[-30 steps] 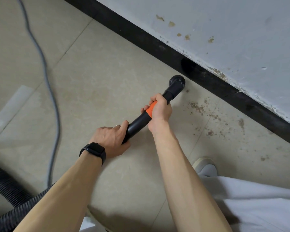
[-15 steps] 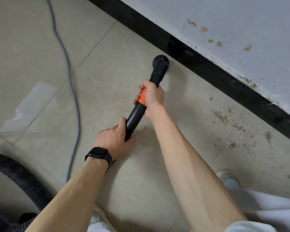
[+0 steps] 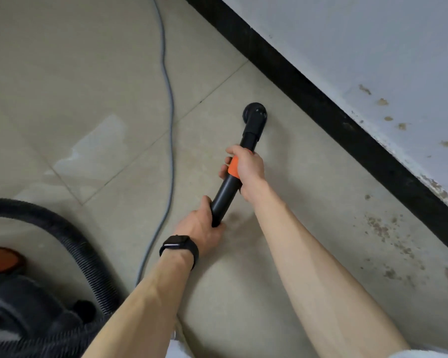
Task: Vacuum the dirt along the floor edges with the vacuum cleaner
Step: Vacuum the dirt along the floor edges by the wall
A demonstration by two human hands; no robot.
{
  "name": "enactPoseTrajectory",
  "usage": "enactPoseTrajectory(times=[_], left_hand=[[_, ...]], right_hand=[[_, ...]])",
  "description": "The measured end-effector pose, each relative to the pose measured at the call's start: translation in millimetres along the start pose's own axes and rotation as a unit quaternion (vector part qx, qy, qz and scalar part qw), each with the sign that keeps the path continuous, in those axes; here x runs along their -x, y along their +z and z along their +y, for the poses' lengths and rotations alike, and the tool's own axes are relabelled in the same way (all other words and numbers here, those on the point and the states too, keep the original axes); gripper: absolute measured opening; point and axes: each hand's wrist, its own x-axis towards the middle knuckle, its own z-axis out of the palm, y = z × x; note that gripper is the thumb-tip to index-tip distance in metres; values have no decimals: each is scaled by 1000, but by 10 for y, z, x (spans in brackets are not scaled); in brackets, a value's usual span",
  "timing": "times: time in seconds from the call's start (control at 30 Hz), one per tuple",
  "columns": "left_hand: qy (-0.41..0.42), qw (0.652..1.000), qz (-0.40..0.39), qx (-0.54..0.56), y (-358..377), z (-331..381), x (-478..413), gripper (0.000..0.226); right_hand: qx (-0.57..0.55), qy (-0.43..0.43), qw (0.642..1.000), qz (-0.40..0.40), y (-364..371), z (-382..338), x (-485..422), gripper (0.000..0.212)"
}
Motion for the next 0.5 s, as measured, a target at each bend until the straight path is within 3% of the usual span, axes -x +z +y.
enactPoseTrajectory(times=[0.17,0.23,0.33,0.5], left_hand=[[-1,997,-63,-53,-457,405,711,44],[18,992,-86,-89,-707,632,1072,49],[32,988,-123,-91,-1177,957,1685,33],[93,956,-188,-205,-1976,1296,2973,54]], right_hand=[[-23,107,994,20,-84,32,916,23],[-61,133,986,77,-192,-35,1350,30],[-115,145,965,184,-469,-282,2044,32],[-168,154,931,287,-1101,-864,3401,28]])
